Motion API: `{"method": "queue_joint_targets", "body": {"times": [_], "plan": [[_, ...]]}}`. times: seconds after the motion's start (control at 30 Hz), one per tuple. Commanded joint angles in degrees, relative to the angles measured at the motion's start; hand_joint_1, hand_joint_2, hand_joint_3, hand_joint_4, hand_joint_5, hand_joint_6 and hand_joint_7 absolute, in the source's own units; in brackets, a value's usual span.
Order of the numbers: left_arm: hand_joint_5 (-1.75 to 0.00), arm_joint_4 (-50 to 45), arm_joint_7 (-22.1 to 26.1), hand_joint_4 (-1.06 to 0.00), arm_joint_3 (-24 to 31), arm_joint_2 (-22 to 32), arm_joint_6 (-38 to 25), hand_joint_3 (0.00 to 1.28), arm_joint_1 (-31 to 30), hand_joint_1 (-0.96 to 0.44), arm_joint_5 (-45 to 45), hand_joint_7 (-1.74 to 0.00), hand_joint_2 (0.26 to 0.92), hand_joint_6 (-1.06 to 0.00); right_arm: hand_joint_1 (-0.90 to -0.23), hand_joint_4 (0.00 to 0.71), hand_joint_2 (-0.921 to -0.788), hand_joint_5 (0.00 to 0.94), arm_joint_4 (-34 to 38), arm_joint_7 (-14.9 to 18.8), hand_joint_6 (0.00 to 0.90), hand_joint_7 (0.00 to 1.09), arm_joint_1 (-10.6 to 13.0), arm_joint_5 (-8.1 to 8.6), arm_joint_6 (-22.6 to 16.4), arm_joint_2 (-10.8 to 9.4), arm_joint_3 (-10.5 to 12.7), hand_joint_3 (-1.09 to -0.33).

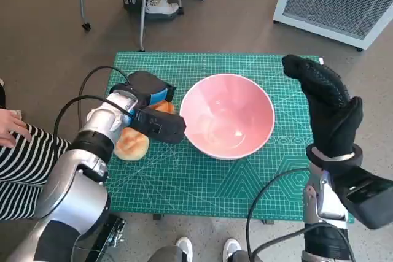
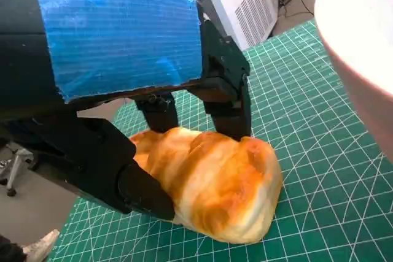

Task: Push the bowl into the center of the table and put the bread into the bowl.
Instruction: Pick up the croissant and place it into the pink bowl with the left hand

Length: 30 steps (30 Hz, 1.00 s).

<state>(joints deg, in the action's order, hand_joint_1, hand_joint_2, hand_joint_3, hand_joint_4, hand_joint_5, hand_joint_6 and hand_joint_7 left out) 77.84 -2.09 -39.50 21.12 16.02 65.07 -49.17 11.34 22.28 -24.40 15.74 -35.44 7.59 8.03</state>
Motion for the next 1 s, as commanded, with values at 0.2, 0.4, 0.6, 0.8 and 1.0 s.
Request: {"method": "queue_joint_targets", "body": {"times": [0.2,0.4,0.6,0.8,1.0], "plan": [[-1.15,-0.2,-2.21,-0.71,2.61,2.25,1.52,0.05,1.58,0.0,1.94,-1.14,0.92,-0.64,-0.688,0.153,-0.921,0.003,0.79,-0.64,0.088,0.39,0.99,-0.08,0.57,-0.28,-0.04,-0.677],[-1.12,-1.49,-3.62,-0.72,4.92,3.42,3.14,0.05,3.97,0.0,3.62,-1.17,0.921,-0.63,-0.688,0.153,-0.921,0.003,0.83,-0.65,0.087,0.39,0.89,-0.15,0.58,-0.25,-0.12,-0.677],[-1.11,-3.75,-5.81,-0.72,7.61,4.6,5.14,0.05,6.46,0.0,5.26,-1.18,0.92,-0.63,-0.682,0.154,-0.921,0.003,0.88,-0.56,0.085,0.39,0.77,-0.15,0.61,-0.15,-0.15,-0.682],[-1.11,-8.81,-9.65,-0.72,10.74,6.07,8.2,0.07,7.35,0.0,7.13,-1.22,0.919,-0.6,-0.673,0.156,-0.921,0.003,0.84,-0.48,0.083,0.4,0.73,-0.15,0.57,-0.11,-0.25,-0.691],[-1.05,-18.85,-13.96,-0.75,13.95,7.13,11.62,0.04,4.9,0.0,8.62,-1.2,0.919,-0.64,-0.671,0.156,-0.921,0.002,0.64,-0.21,0.08,0.4,0.81,0.07,0.62,0.06,-0.28,-0.696]]}}
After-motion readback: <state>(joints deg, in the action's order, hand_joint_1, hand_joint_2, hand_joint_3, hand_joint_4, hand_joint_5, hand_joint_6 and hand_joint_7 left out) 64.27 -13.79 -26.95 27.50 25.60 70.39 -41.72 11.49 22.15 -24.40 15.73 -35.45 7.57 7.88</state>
